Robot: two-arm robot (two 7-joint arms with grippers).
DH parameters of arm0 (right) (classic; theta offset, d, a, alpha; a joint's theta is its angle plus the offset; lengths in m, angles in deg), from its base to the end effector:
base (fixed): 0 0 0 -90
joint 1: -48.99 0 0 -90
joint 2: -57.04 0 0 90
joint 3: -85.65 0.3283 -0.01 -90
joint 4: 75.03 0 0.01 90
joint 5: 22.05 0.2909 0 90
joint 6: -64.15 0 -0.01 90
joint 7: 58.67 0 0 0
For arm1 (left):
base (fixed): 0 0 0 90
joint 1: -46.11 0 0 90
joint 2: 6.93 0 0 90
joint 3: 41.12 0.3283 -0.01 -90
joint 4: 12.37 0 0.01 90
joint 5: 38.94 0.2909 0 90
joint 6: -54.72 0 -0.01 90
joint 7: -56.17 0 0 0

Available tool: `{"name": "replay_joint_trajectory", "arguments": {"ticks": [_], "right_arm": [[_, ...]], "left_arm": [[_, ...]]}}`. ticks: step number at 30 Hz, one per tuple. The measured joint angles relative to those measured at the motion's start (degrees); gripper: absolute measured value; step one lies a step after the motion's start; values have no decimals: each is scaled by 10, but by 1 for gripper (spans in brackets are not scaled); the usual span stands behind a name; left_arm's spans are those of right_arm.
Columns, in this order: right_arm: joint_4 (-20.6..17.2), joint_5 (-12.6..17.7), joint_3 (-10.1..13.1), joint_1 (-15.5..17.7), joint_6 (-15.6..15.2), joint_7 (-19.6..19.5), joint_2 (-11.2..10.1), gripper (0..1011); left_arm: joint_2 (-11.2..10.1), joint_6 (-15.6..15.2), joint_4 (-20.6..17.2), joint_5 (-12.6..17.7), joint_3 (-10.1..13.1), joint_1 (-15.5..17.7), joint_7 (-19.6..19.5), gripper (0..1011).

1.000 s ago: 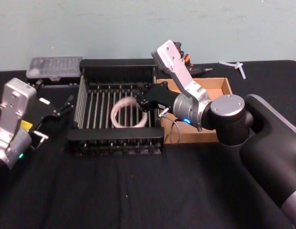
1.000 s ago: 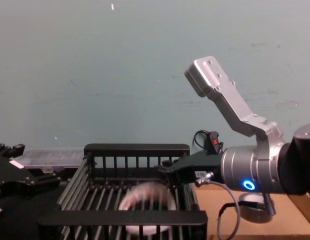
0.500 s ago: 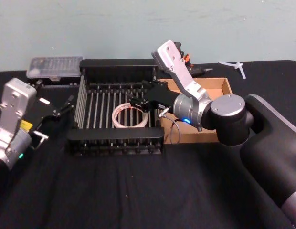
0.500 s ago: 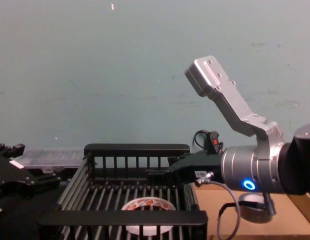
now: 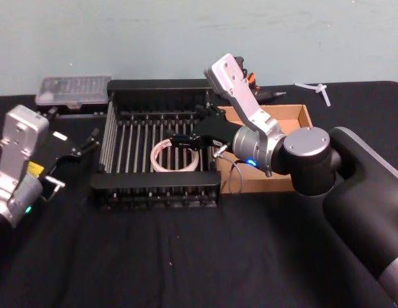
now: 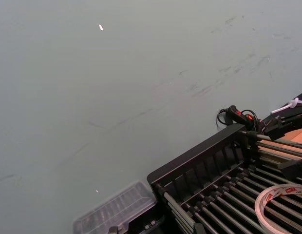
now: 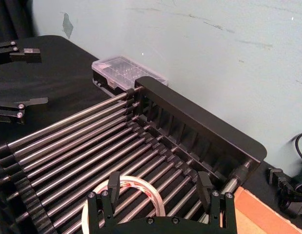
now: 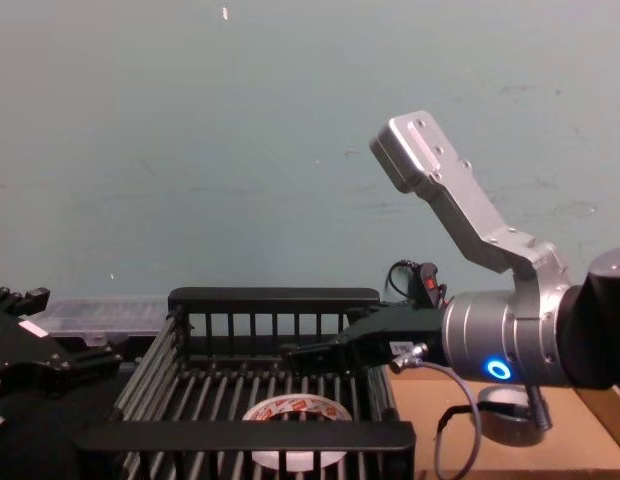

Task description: Pick up the white tape and place it into the black box , Pick up the silver tape and place it into the brown box.

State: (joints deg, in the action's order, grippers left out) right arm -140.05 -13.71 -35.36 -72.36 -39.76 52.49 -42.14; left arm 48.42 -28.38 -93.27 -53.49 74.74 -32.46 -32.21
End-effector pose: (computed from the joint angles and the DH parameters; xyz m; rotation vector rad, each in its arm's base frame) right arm 0.4542 0.0669 -0.2892 -0.3677 -0.0004 -0.8165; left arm 0.3474 0.1092 -0.3297 0.3046 -0.2850 1.2480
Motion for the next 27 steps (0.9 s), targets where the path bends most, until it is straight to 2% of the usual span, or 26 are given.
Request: {"name": "replay_joint_trajectory", "arguments": {"ticks": [7, 13, 17, 21, 27], "right_arm": [[-3, 0, 3, 2, 1, 3, 0, 1002], [-33, 3, 18, 14, 7, 9, -8, 1002], [-62, 8, 30, 27, 13, 9, -17, 1002], [-104, 17, 48, 50, 25, 7, -35, 1002], [-147, 35, 73, 80, 45, 8, -57, 1002]], "left_arm": [[0, 0, 0, 0, 0, 0, 0, 1001], [0, 0, 0, 0, 0, 0, 0, 1001], [0, 0, 0, 0, 0, 0, 0, 1001], [0, 0, 0, 0, 0, 0, 0, 1001], [0, 0, 0, 0, 0, 0, 0, 1001]]}}
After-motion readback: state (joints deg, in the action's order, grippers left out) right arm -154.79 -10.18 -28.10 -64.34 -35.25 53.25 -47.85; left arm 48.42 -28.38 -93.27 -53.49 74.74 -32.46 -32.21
